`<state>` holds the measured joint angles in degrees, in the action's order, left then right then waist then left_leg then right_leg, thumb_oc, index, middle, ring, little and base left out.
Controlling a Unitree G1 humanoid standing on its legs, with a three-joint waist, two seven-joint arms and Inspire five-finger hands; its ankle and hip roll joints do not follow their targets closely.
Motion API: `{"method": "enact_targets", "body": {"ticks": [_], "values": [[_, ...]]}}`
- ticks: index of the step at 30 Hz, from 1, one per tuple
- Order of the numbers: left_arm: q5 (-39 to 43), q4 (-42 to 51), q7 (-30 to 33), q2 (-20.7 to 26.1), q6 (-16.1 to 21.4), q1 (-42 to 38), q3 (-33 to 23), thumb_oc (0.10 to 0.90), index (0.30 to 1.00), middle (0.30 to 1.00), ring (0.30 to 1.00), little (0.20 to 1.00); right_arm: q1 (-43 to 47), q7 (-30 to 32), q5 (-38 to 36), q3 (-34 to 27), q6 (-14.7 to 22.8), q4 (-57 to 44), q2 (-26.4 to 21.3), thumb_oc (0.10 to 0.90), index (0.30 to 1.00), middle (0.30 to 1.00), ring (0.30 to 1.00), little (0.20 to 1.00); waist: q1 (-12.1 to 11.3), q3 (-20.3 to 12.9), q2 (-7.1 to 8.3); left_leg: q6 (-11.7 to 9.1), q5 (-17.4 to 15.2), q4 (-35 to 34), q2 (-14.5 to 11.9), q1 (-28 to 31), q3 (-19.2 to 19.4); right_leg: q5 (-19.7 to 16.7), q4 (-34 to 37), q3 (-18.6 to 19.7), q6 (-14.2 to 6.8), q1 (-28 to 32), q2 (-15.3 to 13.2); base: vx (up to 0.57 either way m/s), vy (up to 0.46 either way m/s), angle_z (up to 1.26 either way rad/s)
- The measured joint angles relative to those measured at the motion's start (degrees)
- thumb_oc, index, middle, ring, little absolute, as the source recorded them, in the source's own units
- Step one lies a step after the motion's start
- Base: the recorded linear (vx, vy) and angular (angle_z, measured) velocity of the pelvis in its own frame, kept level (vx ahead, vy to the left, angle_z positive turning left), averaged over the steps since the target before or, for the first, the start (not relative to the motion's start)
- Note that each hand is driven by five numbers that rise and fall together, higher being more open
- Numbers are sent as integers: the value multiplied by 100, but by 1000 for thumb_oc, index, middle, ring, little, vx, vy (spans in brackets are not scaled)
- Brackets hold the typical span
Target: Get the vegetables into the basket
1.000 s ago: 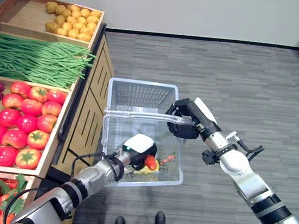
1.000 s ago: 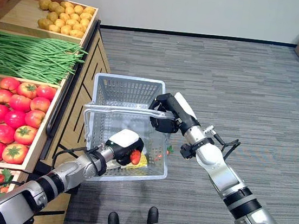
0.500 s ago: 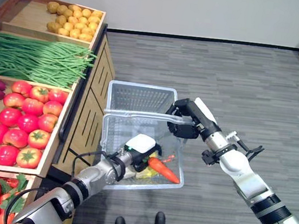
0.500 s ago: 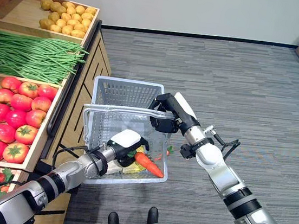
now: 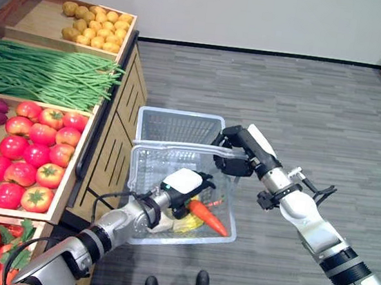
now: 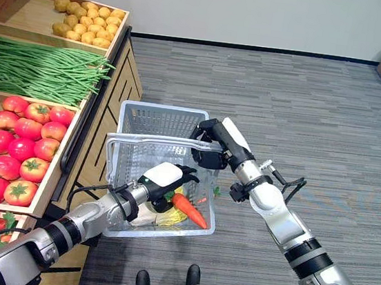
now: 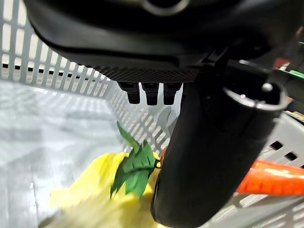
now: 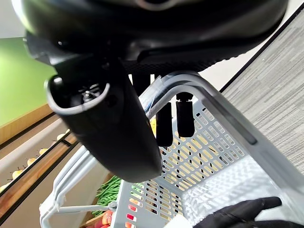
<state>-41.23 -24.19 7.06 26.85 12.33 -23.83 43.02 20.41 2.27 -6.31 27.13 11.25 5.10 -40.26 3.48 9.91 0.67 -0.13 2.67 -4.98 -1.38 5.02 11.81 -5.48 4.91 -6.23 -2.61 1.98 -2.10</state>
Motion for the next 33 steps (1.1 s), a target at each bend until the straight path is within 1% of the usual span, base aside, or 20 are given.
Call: {"method": "enact_targets", "body": {"ticks": [2,3,5,6,8,10,11,12,13,15,18,20,23,26,27,28,29,30,32,33], "values": [[194,322,-26,140,68,11,-21,900,1000,1000,1000,1000,-64,23,138,-79,1,49,-3,400,300,300,300,300,-69,-1,1,0,0,0,0,2,-4,0,0,-4,0,7,0,0,0,0],[417,866,-156,339,102,138,-139,900,1000,1000,1000,1000,-114,39,337,-154,5,123,6,400,300,300,300,300,-98,-1,10,0,0,0,-1,1,-8,0,0,-6,0,6,2,-6,-8,3],[793,1422,-216,534,249,265,-333,900,1000,1000,1000,1000,-237,139,512,-287,5,276,13,400,300,300,300,300,-178,-1,11,0,0,0,-1,7,-32,0,0,-31,0,25,0,-8,-9,6],[1096,1732,-350,616,300,328,-451,900,1000,1000,1000,1000,-319,218,657,-407,4,454,41,400,300,300,300,300,-259,-5,17,0,0,0,0,18,-37,0,0,-34,0,37,-2,-19,-14,4],[1466,2090,-491,752,331,568,-609,900,1000,1000,1000,1000,-334,305,816,-556,-2,766,102,400,300,300,300,300,-293,-8,25,0,0,1,4,27,-47,1,0,-45,0,52,-8,0,0,0],[2052,2504,-652,820,345,1030,-965,900,1000,1000,1000,1000,-384,397,1000,-717,-2,1125,234,400,300,300,300,300,-291,-18,44,0,0,0,4,36,-49,2,0,-46,2,61,-8,-11,-5,2],[2610,2688,-693,819,348,1274,-1125,900,1000,1000,1000,1000,-502,527,1104,-826,-107,1455,260,400,300,300,300,300,-369,-19,47,0,0,0,8,48,-71,5,0,-63,3,81,-12,-22,-11,5],[2816,2733,-722,825,347,1349,-1189,900,1000,1000,1000,1000,-563,561,1137,-855,-129,1628,271,400,300,300,300,300,-426,-20,49,0,1,0,7,51,-75,6,1,-64,4,86,-13,-23,-7,6],[3121,2863,-765,882,309,1487,-1279,900,1000,1000,1000,1000,-565,605,1266,-864,-139,1873,327,400,300,300,300,300,-421,-22,56,3,3,0,8,51,-86,7,2,-64,4,86,-14,-16,-5,5],[3954,3201,-905,1153,301,1759,-1464,900,1000,1000,1000,1000,-619,667,1502,-874,-354,2359,446,400,300,300,300,300,-433,-21,59,5,9,0,12,49,-104,7,2,-68,4,90,-19,-29,-6,5],[4707,3521,-1114,1327,284,1964,-1677,900,1000,1000,1000,1000,-831,745,1660,-934,-467,2662,510,400,300,300,300,300,-464,-23,60,8,13,0,21,46,-111,7,2,-74,3,91,-30,-10,-2,0],[5204,3760,-1226,1370,286,2249,-1992,900,1000,1000,1000,1000,-1056,865,1761,-1092,-483,2810,578,400,300,300,300,300,-457,-23,60,8,13,1,24,48,-106,7,2,-74,3,91,-33,0,0,0],[5375,3778,-1235,1454,290,2408,-2223,900,1000,1000,1000,1000,-1225,919,1760,-1296,-493,2891,646,400,300,300,300,300,-452,-25,58,9,13,1,22,52,-105,7,2,-76,3,94,-31,-10,-1,0],[5350,3736,-1206,1488,303,2754,-2549,900,1000,1000,1000,1000,-1428,971,1761,-1555,-450,2941,729,400,300,300,300,300,-424,-33,52,9,15,0,22,51,-107,7,2,-79,2,97,-31,0,0,0],[5335,3635,-1132,1462,307,3028,-2710,900,1000,1000,1000,1000,-1621,1035,1759,-1710,-438,2959,778,400,300,300,300,300,-431,-38,50,9,15,1,22,53,-112,9,2,-83,2,100,-31,-32,-3,2],[5316,3503,-1086,1454,305,3144,-2752,900,1000,1000,1000,1000,-1700,1042,1759,-1741,-439,2990,792,400,300,300,300,300,-440,-41,46,9,15,1,22,55,-115,10,3,-83,2,101,-33,-38,-3,2],[5292,3224,-1079,1451,330,3275,-2771,900,1000,1000,1000,1000,-1751,1044,1756,-1763,-395,3149,847,400,300,300,300,300,-439,-54,42,8,16,1,22,54,-115,9,3,-86,2,102,-33,-33,-4,1],[5224,2661,-1096,1367,350,3392,-2768,900,1000,1000,1000,1000,-1789,1073,1744,-1801,-350,3443,968,400,300,300,300,300,-431,-108,28,7,16,1,22,59,-117,12,3,-103,-1,106,-33,-32,-5,1],[5201,1860,-1114,1154,260,3502,-2764,900,1000,1000,1000,1000,-1889,1071,1744,-1801,-337,3728,1051,400,300,300,300,300,-432,-135,-4,7,16,0,24,56,-130,16,4,-118,-6,110,-39,-16,1,2],[5201,1161,-1124,958,114,3530,-2750,900,1000,1000,1000,1000,-1911,1066,1732,-1802,-358,4033,1136,400,300,300,300,300,-424,-159,-18,8,16,0,27,62,-147,23,12,-133,-1,119,-43,-24,5,7]]}}
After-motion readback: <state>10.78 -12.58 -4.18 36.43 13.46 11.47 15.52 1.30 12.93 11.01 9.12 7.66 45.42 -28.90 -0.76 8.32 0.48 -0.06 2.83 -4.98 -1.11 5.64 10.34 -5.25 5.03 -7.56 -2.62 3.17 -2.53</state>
